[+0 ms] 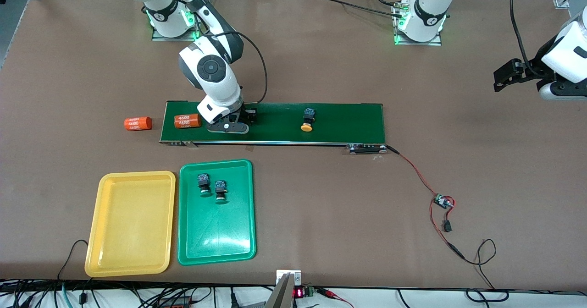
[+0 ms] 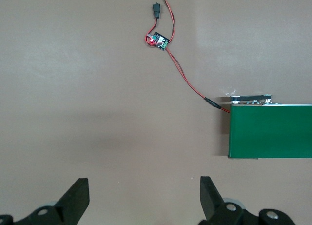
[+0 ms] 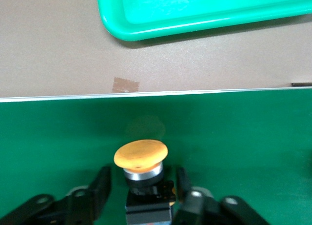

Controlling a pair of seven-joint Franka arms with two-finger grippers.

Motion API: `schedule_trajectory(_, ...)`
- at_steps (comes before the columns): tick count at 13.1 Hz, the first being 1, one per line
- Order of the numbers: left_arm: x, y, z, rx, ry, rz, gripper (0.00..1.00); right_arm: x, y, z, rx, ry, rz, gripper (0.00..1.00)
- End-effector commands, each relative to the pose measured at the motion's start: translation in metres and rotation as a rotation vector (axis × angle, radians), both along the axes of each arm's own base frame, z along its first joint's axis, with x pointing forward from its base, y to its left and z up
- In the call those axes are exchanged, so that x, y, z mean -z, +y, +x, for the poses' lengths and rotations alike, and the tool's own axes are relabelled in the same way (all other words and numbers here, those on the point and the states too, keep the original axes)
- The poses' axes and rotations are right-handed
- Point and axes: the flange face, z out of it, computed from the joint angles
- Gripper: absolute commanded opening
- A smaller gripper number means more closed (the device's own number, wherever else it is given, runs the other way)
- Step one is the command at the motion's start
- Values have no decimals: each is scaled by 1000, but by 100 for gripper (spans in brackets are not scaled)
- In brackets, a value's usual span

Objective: Sort buttons by color to trays
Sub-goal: 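Carry the yellow button over the yellow tray with the right gripper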

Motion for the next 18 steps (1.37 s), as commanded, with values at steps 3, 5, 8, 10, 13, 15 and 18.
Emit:
schedule_trajectory(3,-9,1,-6,24,0,13,100,-4,-5,9,12,-18,-15,22)
schedule_trajectory(5,-9,1,-6,24,0,12,100,-18,-13,16,11,-44,-14,21)
schedule_trajectory(8,-8,1,-6,23,5,12,100,-65,-38,52,41,-102,-25,19)
schedule_trajectory(10,-8,1,-7,23,6,12,100,-103,-65,89,39,-116,-56,19)
schedule_trajectory(13,-8,1,-7,23,6,12,100,-125,-134,132,16,-144,-62,19)
schedule_trajectory(15,-8,1,-7,23,6,12,100,-124,-188,154,19,-148,-74,19)
schedule_trajectory(18,-8,1,-7,23,6,12,100,-113,-267,182,-8,-139,-89,19)
